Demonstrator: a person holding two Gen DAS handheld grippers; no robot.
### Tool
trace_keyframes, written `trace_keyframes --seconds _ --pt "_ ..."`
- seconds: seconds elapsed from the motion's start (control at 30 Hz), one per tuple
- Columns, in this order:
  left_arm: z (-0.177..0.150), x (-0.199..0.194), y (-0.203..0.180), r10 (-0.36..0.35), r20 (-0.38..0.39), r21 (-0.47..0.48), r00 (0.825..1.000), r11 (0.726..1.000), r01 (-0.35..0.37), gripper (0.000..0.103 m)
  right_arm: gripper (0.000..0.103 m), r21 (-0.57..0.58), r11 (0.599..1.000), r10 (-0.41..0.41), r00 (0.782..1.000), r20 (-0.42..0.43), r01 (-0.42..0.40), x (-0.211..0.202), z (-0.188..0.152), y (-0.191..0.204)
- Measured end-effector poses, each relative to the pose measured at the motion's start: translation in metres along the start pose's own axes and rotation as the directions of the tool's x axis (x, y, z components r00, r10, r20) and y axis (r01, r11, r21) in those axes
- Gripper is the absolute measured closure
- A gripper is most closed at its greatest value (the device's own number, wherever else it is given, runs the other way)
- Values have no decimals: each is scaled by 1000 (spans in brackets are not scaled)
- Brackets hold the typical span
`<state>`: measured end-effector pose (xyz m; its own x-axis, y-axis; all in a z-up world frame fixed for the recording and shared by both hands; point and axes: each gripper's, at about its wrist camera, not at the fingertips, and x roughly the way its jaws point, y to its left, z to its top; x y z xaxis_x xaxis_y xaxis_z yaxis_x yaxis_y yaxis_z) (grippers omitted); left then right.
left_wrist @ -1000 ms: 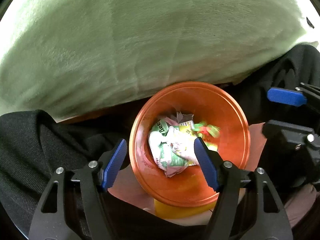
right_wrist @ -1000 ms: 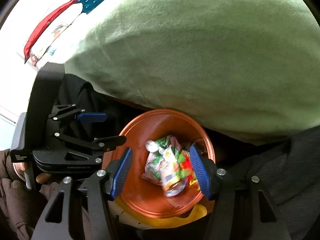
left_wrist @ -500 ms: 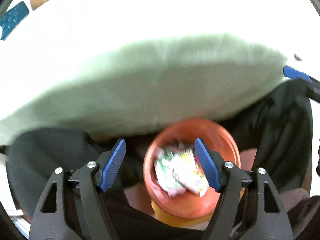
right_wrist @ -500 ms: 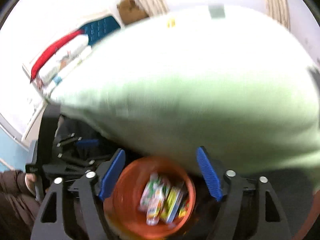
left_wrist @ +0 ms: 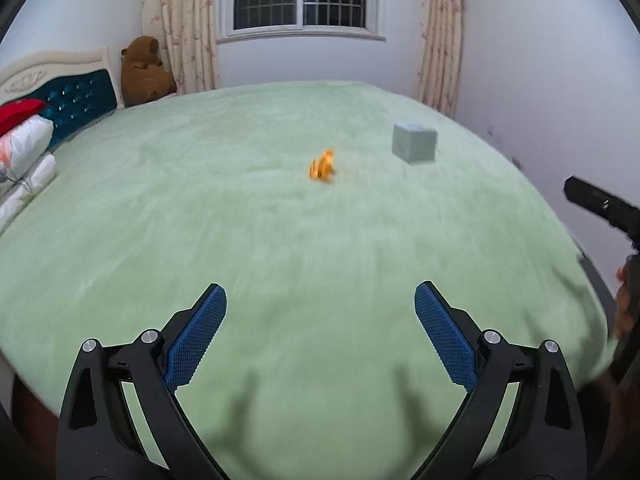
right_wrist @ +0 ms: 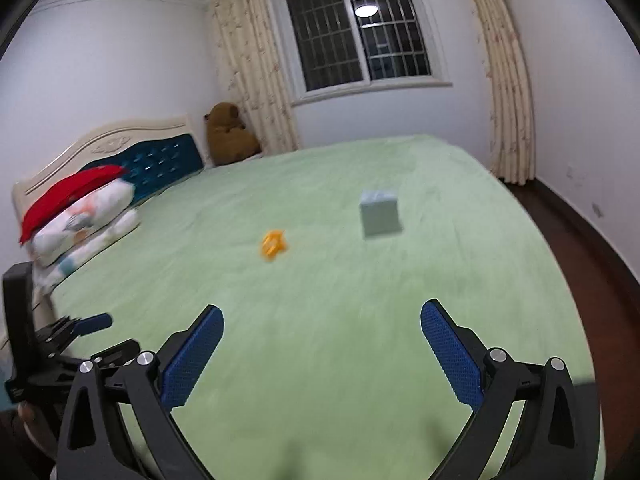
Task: Collect trash
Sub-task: 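Grasp the yellow toy piece with the left tool while the right tool grasps the white box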
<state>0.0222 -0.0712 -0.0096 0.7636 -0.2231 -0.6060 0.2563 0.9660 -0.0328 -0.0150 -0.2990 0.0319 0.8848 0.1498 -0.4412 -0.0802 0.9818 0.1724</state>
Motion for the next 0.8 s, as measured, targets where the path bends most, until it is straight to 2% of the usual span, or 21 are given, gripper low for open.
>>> trace_keyframes --seconds 0.17,0.4,0.6,0.8 --pt "28 55 3 9 -18 -55 1000 998 -10 10 6 25 998 -50 999 -9 50 64 26 -11" --pt "62 105 3 38 -26 -43 999 998 -39 10 6 36 995 -96 995 -41 98 140 46 -28" --pt "86 159 -2 56 -77 -2 995 998 -56 10 6 50 990 -125 984 -127 132 201 62 -40" --pt "107 209 4 49 -152 -55 987 997 -58 10 6 42 985 -155 964 -214 168 253 73 -45"
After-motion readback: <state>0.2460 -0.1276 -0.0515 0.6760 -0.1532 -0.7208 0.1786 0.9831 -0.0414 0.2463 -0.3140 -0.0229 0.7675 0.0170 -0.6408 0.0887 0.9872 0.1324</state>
